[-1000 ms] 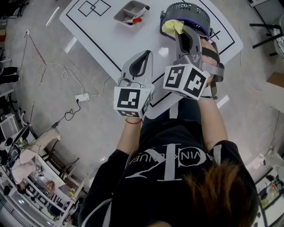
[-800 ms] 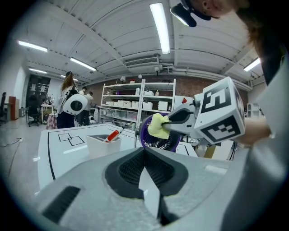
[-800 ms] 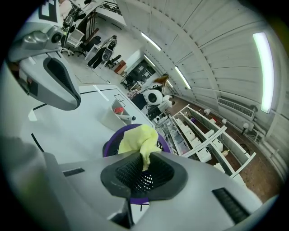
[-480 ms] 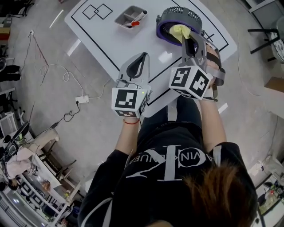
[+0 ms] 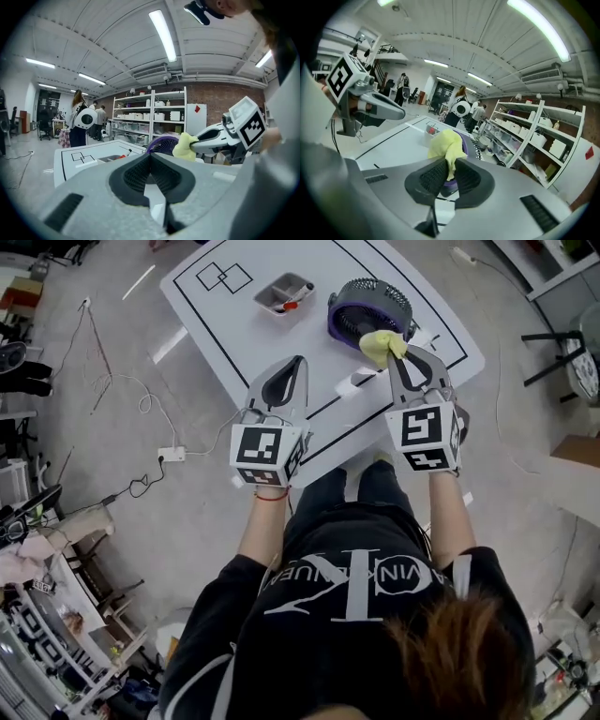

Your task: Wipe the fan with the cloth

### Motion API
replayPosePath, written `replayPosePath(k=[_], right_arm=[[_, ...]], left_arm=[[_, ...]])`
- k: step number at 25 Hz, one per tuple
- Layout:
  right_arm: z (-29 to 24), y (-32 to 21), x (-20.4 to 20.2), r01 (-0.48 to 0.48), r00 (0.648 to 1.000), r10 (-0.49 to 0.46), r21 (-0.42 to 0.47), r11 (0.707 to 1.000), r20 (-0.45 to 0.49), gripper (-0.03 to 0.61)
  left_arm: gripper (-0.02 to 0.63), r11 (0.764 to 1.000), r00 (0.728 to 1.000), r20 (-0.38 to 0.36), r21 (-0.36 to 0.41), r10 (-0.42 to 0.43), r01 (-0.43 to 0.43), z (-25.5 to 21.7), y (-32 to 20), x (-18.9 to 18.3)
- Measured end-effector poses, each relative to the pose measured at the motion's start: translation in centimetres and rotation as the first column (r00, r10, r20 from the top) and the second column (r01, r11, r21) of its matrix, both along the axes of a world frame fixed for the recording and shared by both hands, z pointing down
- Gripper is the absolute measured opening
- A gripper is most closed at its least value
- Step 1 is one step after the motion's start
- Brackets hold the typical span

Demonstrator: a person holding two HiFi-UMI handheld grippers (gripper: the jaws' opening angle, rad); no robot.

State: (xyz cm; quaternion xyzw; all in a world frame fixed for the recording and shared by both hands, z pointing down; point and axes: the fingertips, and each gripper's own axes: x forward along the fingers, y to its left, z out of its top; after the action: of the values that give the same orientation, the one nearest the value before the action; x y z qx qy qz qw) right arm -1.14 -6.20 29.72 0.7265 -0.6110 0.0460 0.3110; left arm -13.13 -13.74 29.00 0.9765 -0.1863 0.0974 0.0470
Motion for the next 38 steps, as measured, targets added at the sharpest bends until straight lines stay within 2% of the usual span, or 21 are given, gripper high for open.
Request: replayPosePath(k=[5,11,22,25,30,38], right_arm=[[-2.0,1.9,0.0,0.032,0.987,-0.043,0.075,0.997,0.153,0.031],[-4.2,4.0,0.6,0.048,0.969,-0.082,0.144,0.988,0.234,0.032],[-6.3,5.5,1.8,0.068,0.963,-0.119,0.207,0.976,0.243,0.032],[-6.9,5.7,2.1,0.067,0.965,-0.123,0.231,0.971,0.234,0.032],[-7.3,6.0,2.5,0.07,0.963,-0.13,0.247,0.966,0.234,0.032],[-7.2,5.8,3.1,0.076,0.959,-0.143,0.264,0.962,0.244,0.031]], left_arm=[[0.006,0.999,0.999,-0.026,0.016,-0.042,0.042,-2.2,0.2,-0.5],[0.005,0.998,0.995,-0.091,0.04,-0.052,0.056,-4.3,1.2,-0.4],[0.006,0.989,0.975,-0.198,0.09,-0.101,0.121,-7.2,1.8,-1.7],[0.006,0.985,0.972,-0.206,0.107,-0.111,0.135,-7.6,2.2,-1.9],[0.006,0.98,0.961,-0.226,0.084,-0.16,0.183,-7.7,2.0,-2.7],[0.006,0.98,0.964,-0.212,0.078,-0.16,0.18,-7.5,2.5,-2.4]])
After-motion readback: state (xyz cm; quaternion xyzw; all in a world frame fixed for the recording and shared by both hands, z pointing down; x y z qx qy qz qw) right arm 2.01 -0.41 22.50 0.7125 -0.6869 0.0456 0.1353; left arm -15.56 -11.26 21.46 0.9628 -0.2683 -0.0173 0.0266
